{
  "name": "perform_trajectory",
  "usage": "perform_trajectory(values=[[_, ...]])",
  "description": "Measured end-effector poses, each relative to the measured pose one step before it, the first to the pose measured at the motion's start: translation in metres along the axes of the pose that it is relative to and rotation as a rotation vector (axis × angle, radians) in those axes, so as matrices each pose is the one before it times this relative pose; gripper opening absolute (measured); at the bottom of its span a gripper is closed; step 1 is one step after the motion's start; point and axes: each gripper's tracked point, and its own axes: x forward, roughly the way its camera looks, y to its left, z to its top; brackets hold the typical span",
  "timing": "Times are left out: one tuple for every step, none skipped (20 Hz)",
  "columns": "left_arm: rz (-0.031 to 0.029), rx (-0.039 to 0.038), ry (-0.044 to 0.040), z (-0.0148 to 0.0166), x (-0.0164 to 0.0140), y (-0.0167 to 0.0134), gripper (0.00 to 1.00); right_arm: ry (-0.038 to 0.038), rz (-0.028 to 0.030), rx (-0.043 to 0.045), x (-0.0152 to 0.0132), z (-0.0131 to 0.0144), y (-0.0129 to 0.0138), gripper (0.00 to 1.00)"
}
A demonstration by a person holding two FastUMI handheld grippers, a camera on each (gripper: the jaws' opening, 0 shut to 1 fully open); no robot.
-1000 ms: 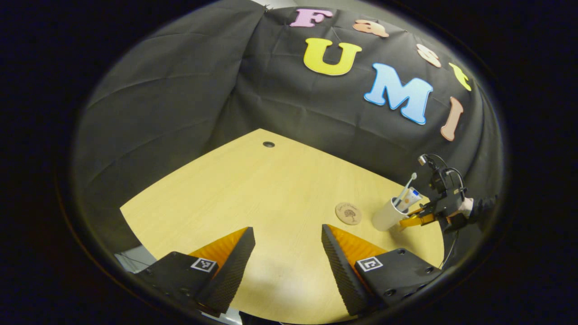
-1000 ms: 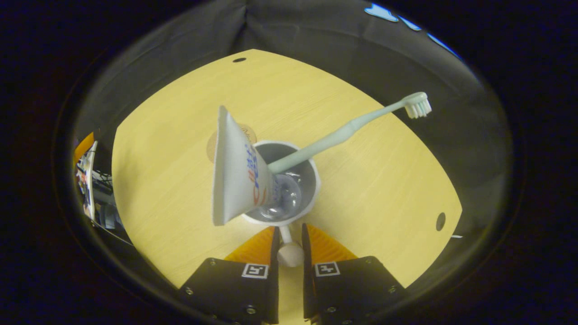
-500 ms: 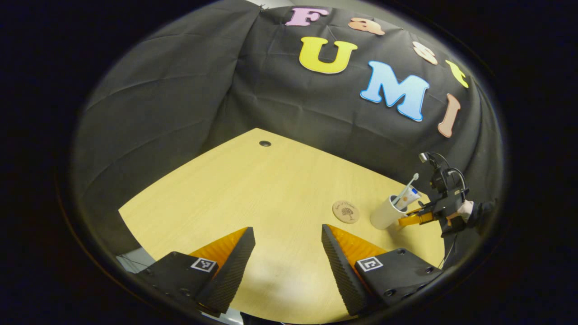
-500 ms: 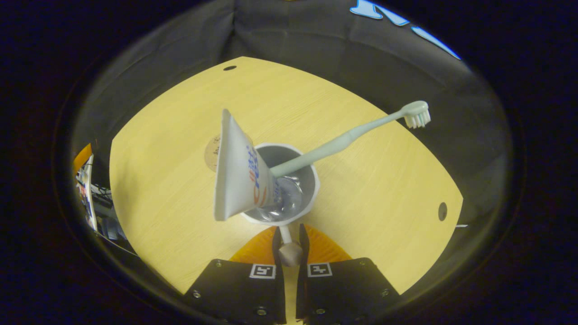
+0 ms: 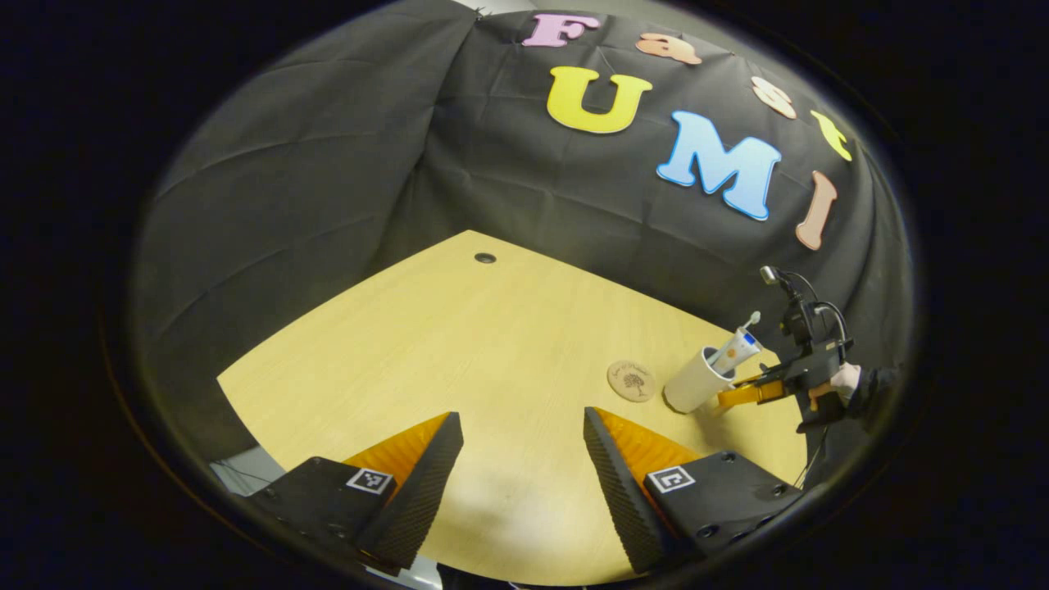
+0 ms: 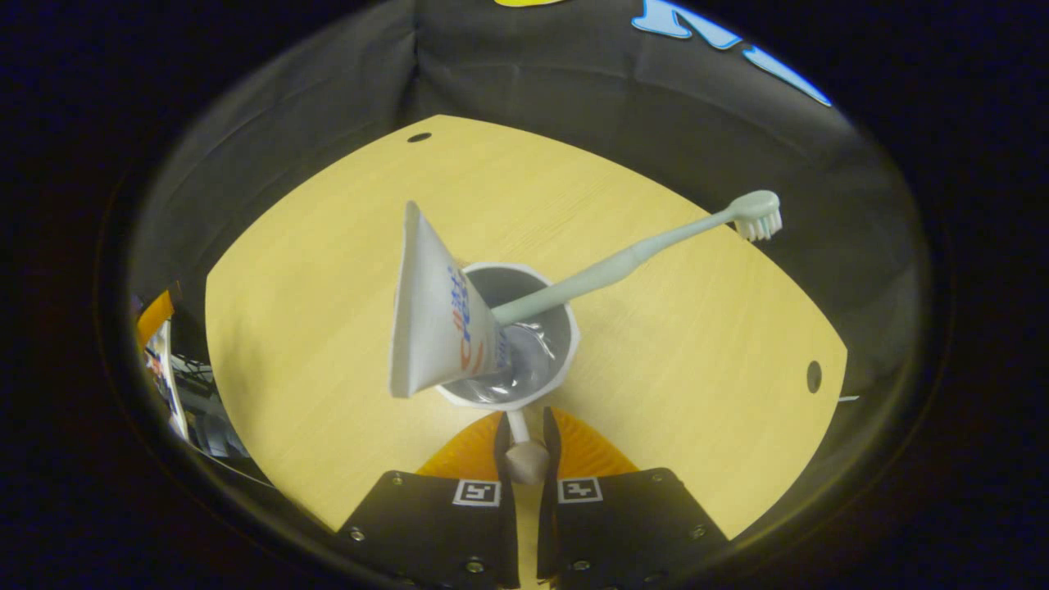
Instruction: Put the toothbrush and toothpaste on the desktop into the cup, then pick up the cup and place it on the coaster on the desktop.
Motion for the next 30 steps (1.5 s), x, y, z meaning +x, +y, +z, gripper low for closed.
perform_trajectory(values=[[0.00473,-0.00458,-0.00142,-0.00093,-0.00268,0.00599,0.97,-0.00548,-0.00173,0.00157,-0.00061,0.00596,0.00183,0.11],[0.00462,-0.00440,-0.00094,-0.00163,-0.00257,0.00579,0.96,-0.00314,-0.00377,-0.00093,-0.00133,0.00459,0.00149,0.11],[0.00379,-0.00425,-0.00152,-0.00345,-0.00566,0.00720,0.96,-0.00571,-0.00259,-0.00229,-0.00004,0.00644,0.00200,0.11],[0.00385,-0.00432,-0.00096,-0.00157,-0.00472,0.00602,1.00,-0.00492,0.00136,-0.00006,0.00012,0.00524,0.00340,0.10],[0.00413,-0.00409,-0.00010,0.00108,-0.00121,0.00170,1.00,-0.00270,0.00361,0.00110,-0.00001,0.00611,0.00345,0.11],[0.00258,-0.00448,-0.00143,0.00068,-0.00085,0.00293,0.96,-0.00401,0.00133,-0.00260,0.00138,0.00506,0.00330,0.11],[0.00335,-0.00398,-0.00222,0.00303,0.00156,0.00219,0.96,-0.00426,-0.00128,-0.00818,0.00135,0.00656,0.00338,0.11],[0.00487,-0.00231,-0.00324,0.00156,-0.00095,0.00258,0.96,-0.00201,0.00186,-0.00645,0.00056,0.00555,0.00442,0.11],[0.00486,-0.00269,-0.00264,0.00095,0.00120,0.00263,0.96,0.00247,0.00673,-0.00362,0.00155,0.00429,0.00490,0.11],[0.00512,-0.00431,-0.00229,0.00070,-0.00107,0.00443,0.96,0.00226,0.00379,-0.00435,0.00250,0.00321,0.00391,0.11],[0.00593,-0.00384,-0.00356,0.00224,-0.00146,0.00272,0.96,0.00502,-0.00004,-0.00833,-0.00027,0.00318,0.00178,0.11],[0.00657,-0.00402,-0.00228,0.00119,-0.00173,0.00464,0.97,0.00522,0.00208,-0.00547,0.00417,0.00314,0.00654,0.11],[0.00686,-0.00392,-0.00303,0.00041,-0.00142,0.00503,0.97,0.00349,0.00475,-0.00342,0.00345,0.00371,0.00517,0.11],[0.00737,-0.00396,-0.00316,0.00105,-0.00101,0.00490,0.97,0.00534,0.00479,-0.00443,0.00471,0.00352,0.00427,0.11],[0.00828,-0.00441,-0.00194,0.00096,-0.00160,0.00525,0.97,0.00354,0.00095,-0.00596,0.00122,0.00161,-0.00089,0.11],[0.01014,-0.00503,0.00068,0.00019,-0.00260,0.00581,0.97,0.00270,-0.00330,-0.00724,-0.00195,-0.00274,-0.00167,0.11],[0.00656,-0.00534,-0.00062,-0.00057,-0.00146,0.00439,0.96,0.00527,-0.00312,-0.00913,-0.00120,0.00030,-0.00093,0.11],[0.00606,-0.00371,-0.00213,0.00048,-0.00203,0.00496,0.97,0.00639,-0.00239,-0.00393,-0.00135,-0.00040,0.00052,0.11],[0.00529,-0.00223,-0.00208,0.00127,-0.00003,0.00341,0.97,0.00856,-0.00009,-0.00050,-0.00084,-0.00013,-0.00005,0.11],[0.00486,-0.00055,-0.00201,0.00124,-0.00029,0.00188,0.97,0.00535,-0.00150,-0.00099,-0.00001,0.00133,-0.00087,0.11],[0.00365,-0.00060,-0.00147,0.00155,-0.00024,0.00229,0.97,0.00635,-0.00521,-0.00241,-0.00194,0.00127,-0.00165,0.11],[0.00238,-0.00199,0.00018,0.00085,-0.00035,0.00259,0.97,0.00922,-0.00341,-0.00300,-0.00217,0.00093,0.00149,0.11],[0.00095,-0.00146,-0.00001,0.00023,0.00129,0.00153,0.97,-0.00720,0.00006,0.00574,-0.00194,0.00326,0.00036,0.11],[-0.00091,-0.00123,0.00046,0.00018,0.00057,0.00071,0.97,0.00915,-0.00323,0.00411,0.00282,-0.00440,-0.00067,0.11],[-0.00213,0.00011,0.00158,-0.00033,0.00167,-0.00036,0.97,-0.00008,-0.00442,0.00080,-0.00040,-0.00060,-0.00087,0.11],[-0.00200,0.00119,0.00052,0.00018,0.00060,-0.00026,0.97,0.00239,-0.00367,-0.00054,0.00095,-0.00013,0.00121,0.11],[-0.00487,0.00061,0.00056,0.00079,0.00161,-0.00118,0.97,0.00347,0.00306,0.01066,-0.00067,0.00141,0.00162,0.11],[-0.00662,-0.00002,0.00064,-0.00009,0.00105,-0.00249,0.97,0.00270,0.00492,0.01228,0.00133,-0.00072,0.00148,0.11],[-0.00728,0.00116,0.00295,0.00020,0.00197,-0.00331,0.97,-0.00845,0.00143,0.01525,-0.00108,0.00191,-0.00030,0.11],[-0.00753,0.00293,0.00300,-0.00007,0.00171,-0.00302,0.97,0.00433,-0.00208,0.00054,0.00068,-0.00392,-0.00091,0.11]])
